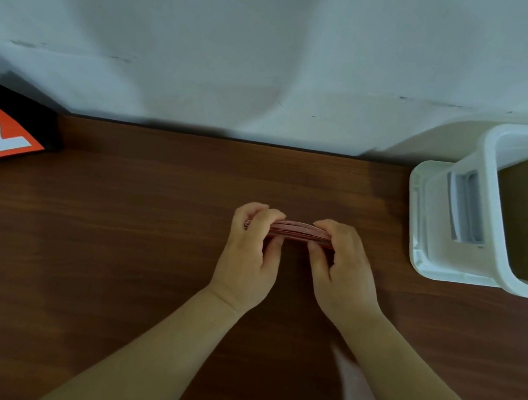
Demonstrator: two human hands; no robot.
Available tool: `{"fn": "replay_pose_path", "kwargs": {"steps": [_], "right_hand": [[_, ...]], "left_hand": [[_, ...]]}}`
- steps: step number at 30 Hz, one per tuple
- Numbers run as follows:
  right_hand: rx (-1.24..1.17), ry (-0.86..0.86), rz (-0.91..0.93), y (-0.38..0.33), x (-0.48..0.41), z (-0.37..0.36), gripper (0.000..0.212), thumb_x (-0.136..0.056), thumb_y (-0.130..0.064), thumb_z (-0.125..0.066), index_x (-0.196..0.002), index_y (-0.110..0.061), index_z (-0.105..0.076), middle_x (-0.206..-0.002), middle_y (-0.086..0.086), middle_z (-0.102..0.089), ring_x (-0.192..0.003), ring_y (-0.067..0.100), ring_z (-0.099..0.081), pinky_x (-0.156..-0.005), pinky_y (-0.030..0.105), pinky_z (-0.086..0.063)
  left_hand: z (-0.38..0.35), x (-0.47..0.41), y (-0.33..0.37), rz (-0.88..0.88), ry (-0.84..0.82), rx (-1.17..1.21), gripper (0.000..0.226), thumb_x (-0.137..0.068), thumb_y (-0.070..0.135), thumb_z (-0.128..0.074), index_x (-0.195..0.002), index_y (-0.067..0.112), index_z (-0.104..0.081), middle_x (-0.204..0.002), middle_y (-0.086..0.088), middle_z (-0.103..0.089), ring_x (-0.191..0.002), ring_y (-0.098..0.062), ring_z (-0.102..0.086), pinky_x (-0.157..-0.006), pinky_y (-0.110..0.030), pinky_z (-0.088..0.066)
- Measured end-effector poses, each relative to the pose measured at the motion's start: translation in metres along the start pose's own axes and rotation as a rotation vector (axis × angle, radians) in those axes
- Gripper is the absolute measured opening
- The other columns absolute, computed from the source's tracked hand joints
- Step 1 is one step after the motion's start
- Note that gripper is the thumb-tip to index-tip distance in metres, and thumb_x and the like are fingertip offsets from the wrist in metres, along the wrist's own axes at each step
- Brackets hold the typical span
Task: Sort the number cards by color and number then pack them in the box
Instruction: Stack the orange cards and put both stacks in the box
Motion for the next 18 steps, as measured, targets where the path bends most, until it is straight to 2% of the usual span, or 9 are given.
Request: {"fn": "replay_pose_path", "kwargs": {"steps": [4,8,13,18], "right_hand": [[0.013,0.036,0.038,0.001,-0.003,0.001,0.025,-0.099,-0.022,-0.061,-0.124,-0.022,-0.059,-0.115,-0.011,-0.056,-0.102,0.000,-0.054,-0.083,0.007,-0.043],[0.037,0.011,0.034,0.003,-0.010,-0.002,0.018,-0.098,-0.022,-0.062,-0.116,-0.021,-0.060,-0.109,-0.011,-0.054,-0.093,0.000,-0.054,-0.075,0.008,-0.043],[0.082,-0.040,0.001,-0.001,-0.019,0.003,0.017,-0.100,-0.029,-0.058,-0.117,-0.023,-0.059,-0.109,-0.014,-0.053,-0.091,-0.004,-0.053,-0.071,0.007,-0.043],[0.099,-0.136,-0.062,-0.019,-0.009,0.024,0.014,-0.101,-0.035,-0.057,-0.114,-0.034,-0.055,-0.098,-0.021,-0.054,-0.089,-0.005,-0.055,-0.071,0.011,-0.042]], "left_hand": [[0.000,-0.004,0.000,-0.037,0.007,-0.009,0.034,-0.097,0.017,-0.061,-0.128,0.027,-0.052,-0.129,0.002,-0.042,-0.107,-0.003,-0.051,-0.087,-0.005,-0.046],[-0.006,-0.004,-0.004,-0.008,-0.043,-0.042,0.036,-0.096,0.019,-0.062,-0.125,0.034,-0.044,-0.126,0.002,-0.041,-0.102,-0.009,-0.054,-0.084,-0.018,-0.052],[-0.001,-0.015,0.000,-0.013,-0.058,-0.103,0.027,-0.100,0.017,-0.059,-0.121,0.031,-0.049,-0.123,0.003,-0.045,-0.099,-0.009,-0.056,-0.081,-0.018,-0.053],[0.023,-0.016,0.020,-0.018,-0.208,-0.166,0.021,-0.103,0.026,-0.055,-0.124,0.031,-0.055,-0.113,0.013,-0.052,-0.096,-0.001,-0.057,-0.077,-0.012,-0.047]]}}
Point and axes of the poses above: each hand's wrist, its own x-axis away from the middle knuckle, its own z-axis out of the back of the hand, y = z × x, the point moved 5 cm from there along -x, towards the middle knuckle
